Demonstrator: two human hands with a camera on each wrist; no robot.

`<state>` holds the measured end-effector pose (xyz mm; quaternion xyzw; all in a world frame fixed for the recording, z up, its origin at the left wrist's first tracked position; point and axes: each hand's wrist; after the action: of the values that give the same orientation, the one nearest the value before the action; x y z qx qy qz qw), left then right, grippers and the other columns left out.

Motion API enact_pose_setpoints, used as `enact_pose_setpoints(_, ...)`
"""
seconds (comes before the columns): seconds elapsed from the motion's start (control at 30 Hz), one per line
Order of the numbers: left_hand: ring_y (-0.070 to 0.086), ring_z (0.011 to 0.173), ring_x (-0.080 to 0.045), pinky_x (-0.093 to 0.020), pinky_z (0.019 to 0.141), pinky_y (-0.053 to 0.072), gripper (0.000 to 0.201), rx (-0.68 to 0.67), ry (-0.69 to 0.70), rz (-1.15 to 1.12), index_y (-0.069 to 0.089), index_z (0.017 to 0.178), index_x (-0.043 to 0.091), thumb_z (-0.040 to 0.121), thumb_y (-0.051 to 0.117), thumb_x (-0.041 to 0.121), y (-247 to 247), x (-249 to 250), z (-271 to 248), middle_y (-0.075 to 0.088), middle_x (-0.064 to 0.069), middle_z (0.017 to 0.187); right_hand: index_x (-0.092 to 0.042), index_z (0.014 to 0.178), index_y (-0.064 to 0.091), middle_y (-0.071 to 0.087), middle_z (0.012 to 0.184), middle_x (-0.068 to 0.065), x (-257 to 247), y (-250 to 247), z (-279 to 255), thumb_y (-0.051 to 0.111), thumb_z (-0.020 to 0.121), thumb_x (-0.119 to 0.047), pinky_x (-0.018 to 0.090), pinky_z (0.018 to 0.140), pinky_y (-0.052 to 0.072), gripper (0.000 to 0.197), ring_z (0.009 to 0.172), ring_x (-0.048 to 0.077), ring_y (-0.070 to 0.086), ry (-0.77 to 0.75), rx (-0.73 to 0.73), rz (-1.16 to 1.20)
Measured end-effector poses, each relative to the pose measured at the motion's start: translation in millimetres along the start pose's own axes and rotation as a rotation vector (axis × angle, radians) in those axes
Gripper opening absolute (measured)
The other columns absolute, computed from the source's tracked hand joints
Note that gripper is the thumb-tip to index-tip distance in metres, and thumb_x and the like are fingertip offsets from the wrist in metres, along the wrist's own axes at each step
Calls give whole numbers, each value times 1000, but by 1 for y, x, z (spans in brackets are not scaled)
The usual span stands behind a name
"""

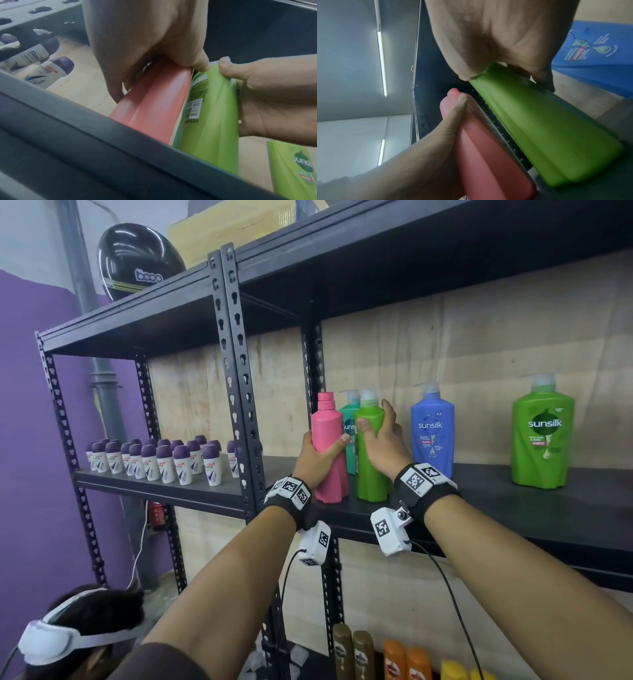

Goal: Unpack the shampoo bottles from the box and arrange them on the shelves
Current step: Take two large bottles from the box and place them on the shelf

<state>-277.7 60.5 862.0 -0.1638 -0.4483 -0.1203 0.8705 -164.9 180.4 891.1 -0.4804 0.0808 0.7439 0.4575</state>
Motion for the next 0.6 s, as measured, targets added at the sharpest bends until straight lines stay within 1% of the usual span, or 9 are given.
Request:
enact_pose_setpoints(0.1, 67, 103, -22, -40, 88, 59, 80, -12, -21, 34, 37, 143, 13, 86, 78, 51, -2, 3, 2, 62, -5, 120, -33, 162, -4, 38, 153, 23, -2, 0, 1, 40, 104, -58, 38, 94, 41, 77, 129, 40, 53, 21, -16, -46)
enact_pose_setpoints(0.17, 67, 107, -26, -45, 93, 59, 83, -23, -39, 76, 35, 145, 12, 86, 76, 54, -4, 5, 1, 62, -10, 126, -31, 163, -9, 40, 153, 24, -5, -1, 2, 40, 105, -56, 38, 92, 42, 80, 129, 40, 54, 40, -27, -83)
enact_pose_setpoints(0.27, 66, 112, -29, -49, 97, 57, 85, -32, -63, 127, 35, 147, 12, 87, 72, 58, -6, 8, -7, 61, -12, 131, -28, 162, -15, 43, 151, 23, -8, -6, -1, 44, 106, -48, 35, 85, 45, 84, 120, 39, 60, 61, -67, -158)
enact_pose_setpoints(0.33, 65, 113, -28, -45, 98, 56, 81, -20, -66, 179, 37, 147, 12, 89, 70, 58, -6, 4, -18, 61, -12, 134, -28, 163, -13, 44, 150, 19, -6, -11, -11, 53, 103, -39, 40, 92, 52, 90, 118, 35, 61, 70, -108, -173)
enact_pose_setpoints(0.43, 61, 113, -21, -36, 95, 52, 74, 31, -38, 267, 37, 151, 13, 94, 68, 50, -7, -5, -43, 59, -9, 139, -29, 163, 4, 34, 158, 11, 3, -20, -40, 59, 98, -39, 49, 112, 43, 86, 135, 32, 48, 7, -129, -190)
enact_pose_setpoints(0.5, 58, 123, -22, -39, 106, 49, 75, 49, -30, 279, 33, 156, 13, 97, 67, 43, -5, -11, -62, 53, -10, 144, -27, 161, 16, 29, 159, 8, 11, -26, -63, 59, 99, -40, 48, 119, 34, 76, 143, 30, 38, -97, -122, -264)
enact_pose_setpoints(0.53, 56, 126, -22, -36, 110, 46, 75, 62, -24, 281, 31, 158, 14, 97, 66, 41, -5, -13, -72, 50, -10, 145, -26, 159, 24, 32, 155, 6, 15, -30, -75, 59, 99, -40, 44, 120, 32, 70, 143, 28, 37, -150, -110, -277)
enact_pose_setpoints(0.57, 54, 125, -19, -27, 109, 43, 73, 86, -10, 285, 33, 157, 15, 97, 66, 39, -4, -14, -83, 47, -9, 143, -25, 155, 33, 36, 149, 5, 19, -33, -87, 59, 100, -38, 39, 118, 32, 63, 141, 25, 38, -188, -95, -273)
enact_pose_setpoints(0.6, 52, 120, -14, -14, 103, 38, 68, 118, 20, 291, 38, 155, 15, 97, 66, 37, -4, -15, -93, 46, -7, 140, -24, 150, 41, 41, 142, 2, 22, -36, -98, 60, 100, -37, 35, 115, 34, 56, 136, 21, 42, -222, -78, -267)
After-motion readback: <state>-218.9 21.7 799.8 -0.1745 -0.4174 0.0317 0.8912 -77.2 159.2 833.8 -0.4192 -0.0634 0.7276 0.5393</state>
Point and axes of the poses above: each hand's wrist, its own z-axis towards the middle knuckle, its own y-axis out of the palm, x = y × z
